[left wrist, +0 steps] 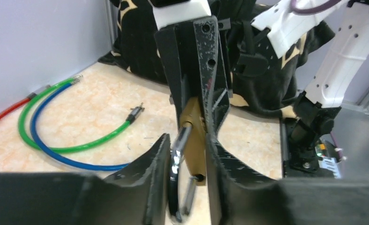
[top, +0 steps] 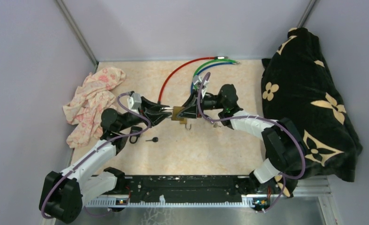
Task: Lock with the key
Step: Pick up the lock from the center of the board.
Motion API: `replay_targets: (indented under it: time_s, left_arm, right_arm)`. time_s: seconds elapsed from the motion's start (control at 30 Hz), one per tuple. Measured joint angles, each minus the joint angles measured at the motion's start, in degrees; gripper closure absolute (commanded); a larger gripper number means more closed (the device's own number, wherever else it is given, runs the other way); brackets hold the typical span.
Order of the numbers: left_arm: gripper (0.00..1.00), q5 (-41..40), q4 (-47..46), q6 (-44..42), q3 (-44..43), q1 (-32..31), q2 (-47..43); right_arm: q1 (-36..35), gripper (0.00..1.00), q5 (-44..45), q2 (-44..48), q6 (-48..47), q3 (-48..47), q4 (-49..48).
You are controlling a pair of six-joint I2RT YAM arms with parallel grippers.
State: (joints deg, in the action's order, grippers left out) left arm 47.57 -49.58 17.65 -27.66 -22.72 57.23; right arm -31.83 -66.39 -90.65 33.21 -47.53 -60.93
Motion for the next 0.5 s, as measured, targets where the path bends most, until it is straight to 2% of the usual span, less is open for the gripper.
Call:
replay_targets:
  time_s: [0.1,0.2,0.37,0.5]
  left_arm:
    - [0.34,-0.04,2.27,-3.37,0.50,0.85,-0.46]
    - [0.26,-0.11,4.87,-7.39,0.46,1.36,-1.38]
    - [0.24,1.73,13.53,-14.49,-2.40,2.67,-1.88]
    - [0.27,3.58,19.52,-18.80,-4.98,2.99,-1.55]
  right_arm:
    - [-0.17,1.00,2.47,3.48,-8.68,-2.25,15.17]
    - [-0.15,1.00,5.05,5.16,-17.29,-5.53,29.59]
    - [-0.15,1.00,10.03,6.21,-31.47,-12.11,53.77]
    - [-0.15,1.00,12.57,7.78,-39.04,-15.30,65.11]
